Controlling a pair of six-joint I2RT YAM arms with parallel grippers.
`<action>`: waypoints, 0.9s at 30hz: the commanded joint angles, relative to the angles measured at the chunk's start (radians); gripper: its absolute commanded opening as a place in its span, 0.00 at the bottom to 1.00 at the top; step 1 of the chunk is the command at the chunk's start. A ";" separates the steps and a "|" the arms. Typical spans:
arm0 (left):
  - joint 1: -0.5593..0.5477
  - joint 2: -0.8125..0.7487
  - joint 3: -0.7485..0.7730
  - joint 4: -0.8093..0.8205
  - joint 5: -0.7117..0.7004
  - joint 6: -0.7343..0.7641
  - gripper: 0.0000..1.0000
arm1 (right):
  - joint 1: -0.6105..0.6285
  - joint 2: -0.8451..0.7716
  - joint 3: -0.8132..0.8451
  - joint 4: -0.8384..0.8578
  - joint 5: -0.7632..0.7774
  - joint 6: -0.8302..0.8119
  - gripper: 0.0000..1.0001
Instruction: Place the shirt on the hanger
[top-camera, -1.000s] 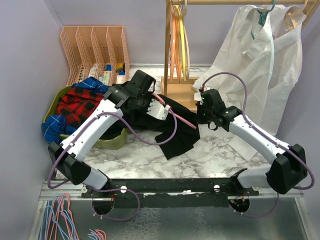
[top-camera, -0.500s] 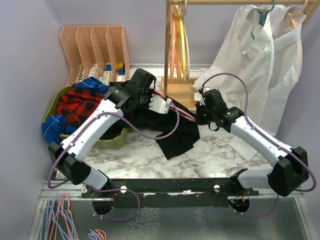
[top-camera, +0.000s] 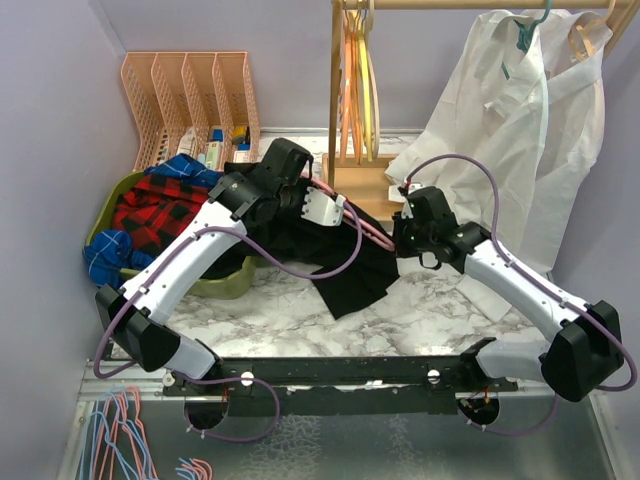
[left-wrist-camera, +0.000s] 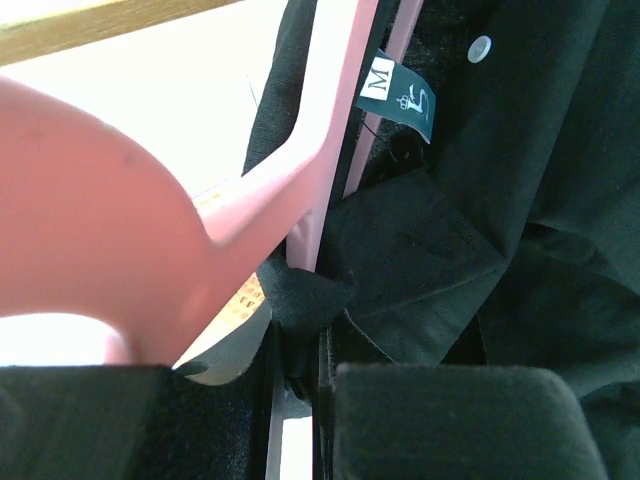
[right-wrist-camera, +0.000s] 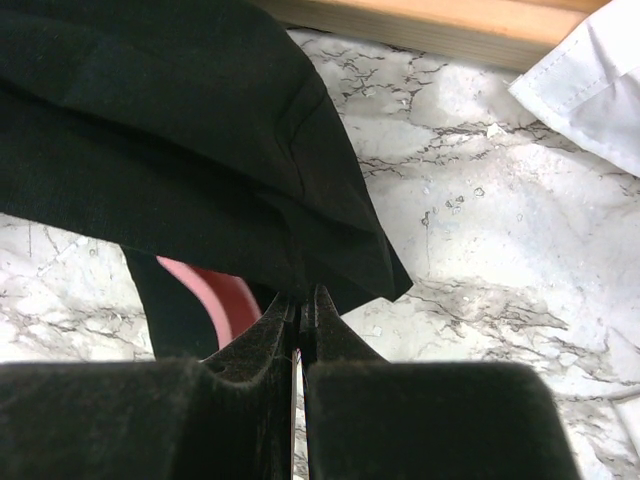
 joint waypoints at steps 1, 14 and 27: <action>0.016 -0.067 -0.055 0.198 -0.149 0.012 0.00 | -0.013 -0.024 -0.031 -0.103 0.009 -0.005 0.01; -0.002 -0.066 -0.154 0.353 -0.247 0.040 0.00 | -0.012 -0.103 0.016 -0.206 -0.131 0.035 0.01; -0.141 -0.021 -0.329 0.533 -0.386 -0.184 0.00 | -0.011 -0.202 0.134 -0.009 -0.505 0.261 0.01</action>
